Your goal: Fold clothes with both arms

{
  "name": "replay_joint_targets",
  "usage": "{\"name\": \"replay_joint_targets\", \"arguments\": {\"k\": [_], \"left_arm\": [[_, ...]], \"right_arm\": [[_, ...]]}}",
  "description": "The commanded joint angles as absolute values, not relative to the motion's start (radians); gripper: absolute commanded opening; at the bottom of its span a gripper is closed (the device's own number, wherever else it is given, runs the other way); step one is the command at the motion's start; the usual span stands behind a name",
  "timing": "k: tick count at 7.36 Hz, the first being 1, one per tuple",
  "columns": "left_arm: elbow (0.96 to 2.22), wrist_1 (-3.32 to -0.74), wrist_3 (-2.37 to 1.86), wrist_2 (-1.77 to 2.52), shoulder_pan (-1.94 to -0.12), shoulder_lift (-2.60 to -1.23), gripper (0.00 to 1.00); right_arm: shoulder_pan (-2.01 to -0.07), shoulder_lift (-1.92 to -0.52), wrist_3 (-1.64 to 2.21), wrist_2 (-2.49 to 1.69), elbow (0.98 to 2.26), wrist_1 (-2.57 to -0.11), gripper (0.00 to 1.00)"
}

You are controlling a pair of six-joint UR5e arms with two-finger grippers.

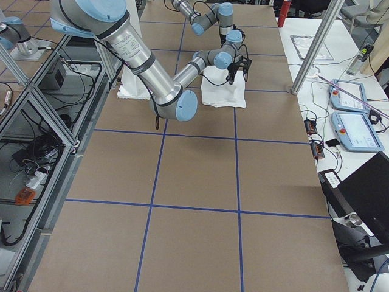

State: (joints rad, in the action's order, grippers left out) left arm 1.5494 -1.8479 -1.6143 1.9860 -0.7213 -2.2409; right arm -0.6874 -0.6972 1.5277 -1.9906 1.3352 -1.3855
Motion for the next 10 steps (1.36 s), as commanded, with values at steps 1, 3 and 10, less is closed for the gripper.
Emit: {"name": "replay_joint_targets", "arguments": {"k": [1,3,10], "left_arm": [[1.546,-1.842,-1.614,1.985,-0.748,-2.24,1.0],[1.549,-1.824,-1.599,1.99,-0.803,-2.224,1.0],[1.69,-1.835,-0.761,2.126,-1.156,-1.823,1.0]], "right_arm": [[-0.704,-0.698,1.525,-1.999,1.33,-1.37,1.0],[-0.709,-0.698,1.517,-2.005,1.333,-1.368,1.0],[-1.113,-1.142,0.633,-2.176,1.51,-1.381,1.0]]}}
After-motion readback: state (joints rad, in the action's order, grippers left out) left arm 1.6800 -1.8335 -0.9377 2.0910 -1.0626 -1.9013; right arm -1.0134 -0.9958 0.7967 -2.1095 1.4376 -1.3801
